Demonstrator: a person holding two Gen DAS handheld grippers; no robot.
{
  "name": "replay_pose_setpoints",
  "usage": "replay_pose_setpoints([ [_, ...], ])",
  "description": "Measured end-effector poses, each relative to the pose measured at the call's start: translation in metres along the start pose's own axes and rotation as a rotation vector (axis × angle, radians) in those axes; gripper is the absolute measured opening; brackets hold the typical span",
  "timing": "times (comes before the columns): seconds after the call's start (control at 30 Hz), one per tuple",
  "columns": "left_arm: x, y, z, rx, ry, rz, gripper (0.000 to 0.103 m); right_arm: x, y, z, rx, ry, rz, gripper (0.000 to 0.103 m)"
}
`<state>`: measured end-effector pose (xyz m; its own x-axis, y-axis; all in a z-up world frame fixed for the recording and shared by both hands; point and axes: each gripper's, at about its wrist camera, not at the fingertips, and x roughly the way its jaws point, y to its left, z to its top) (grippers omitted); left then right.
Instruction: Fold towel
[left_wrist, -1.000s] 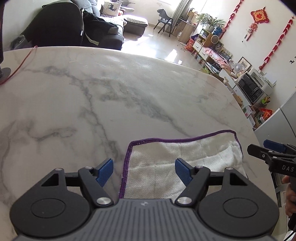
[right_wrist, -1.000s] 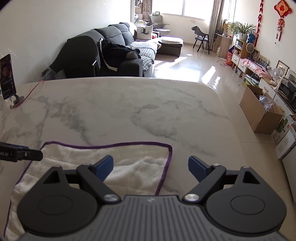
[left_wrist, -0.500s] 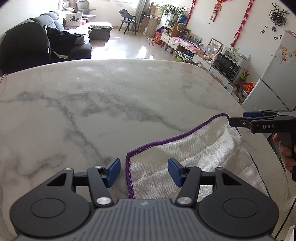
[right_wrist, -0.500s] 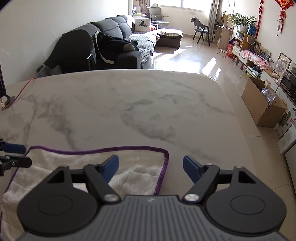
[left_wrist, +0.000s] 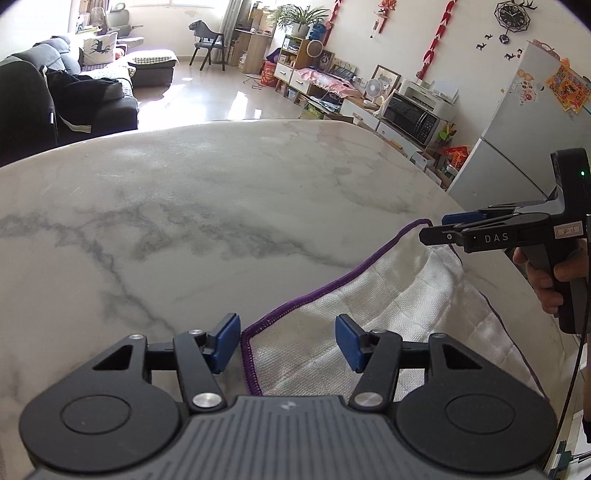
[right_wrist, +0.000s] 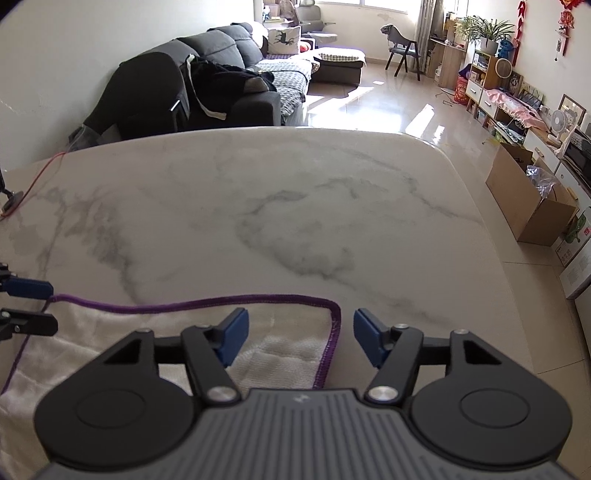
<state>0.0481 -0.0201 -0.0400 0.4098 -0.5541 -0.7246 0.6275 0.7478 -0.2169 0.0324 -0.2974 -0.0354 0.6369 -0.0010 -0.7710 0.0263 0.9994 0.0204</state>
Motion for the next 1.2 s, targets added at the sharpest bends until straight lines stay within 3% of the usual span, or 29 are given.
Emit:
replay_pose_setpoints([
  [0.07, 0.001, -0.008, -0.003, 0.05, -0.005, 0.033, 0.057, 0.002, -0.001, 0.0, 0.003, 0.007, -0.001, 0.065],
  [0.2, 0.006, -0.025, -0.012, 0.151, -0.043, 0.144, 0.042, 0.006, -0.002, -0.001, 0.014, 0.017, 0.006, 0.051],
  [0.23, 0.006, -0.027, -0.013, 0.157, -0.054, 0.157, 0.041, 0.006, -0.002, -0.001, 0.015, 0.011, 0.003, 0.05],
  [0.37, 0.005, -0.025, -0.017, 0.117, -0.081, 0.2, 0.017, 0.007, 0.002, -0.001, 0.017, 0.003, 0.004, 0.032],
  [0.43, 0.005, -0.025, -0.018, 0.104, -0.086, 0.227, 0.008, 0.007, 0.005, -0.001, 0.013, 0.0, 0.006, 0.029],
  [0.6, 0.004, -0.029, -0.018, 0.109, -0.094, 0.334, 0.006, 0.004, 0.011, 0.001, 0.006, -0.015, 0.008, 0.012],
  [0.7, 0.003, -0.025, -0.016, 0.108, -0.094, 0.349, 0.006, 0.002, 0.015, 0.004, -0.009, -0.029, 0.019, 0.005],
  [0.77, 0.003, -0.023, -0.014, 0.113, -0.095, 0.359, 0.006, 0.002, 0.019, 0.006, -0.026, -0.032, 0.015, 0.005],
  [1.1, 0.002, -0.021, -0.011, 0.117, -0.092, 0.384, 0.006, 0.011, 0.01, 0.01, 0.013, 0.021, 0.027, 0.025],
  [1.17, 0.001, -0.019, -0.01, 0.113, -0.092, 0.39, 0.006, 0.014, 0.011, 0.01, 0.015, 0.016, 0.042, 0.021],
  [1.2, 0.002, -0.019, -0.01, 0.112, -0.093, 0.394, 0.006, 0.014, 0.012, 0.011, 0.016, 0.012, 0.053, 0.008],
])
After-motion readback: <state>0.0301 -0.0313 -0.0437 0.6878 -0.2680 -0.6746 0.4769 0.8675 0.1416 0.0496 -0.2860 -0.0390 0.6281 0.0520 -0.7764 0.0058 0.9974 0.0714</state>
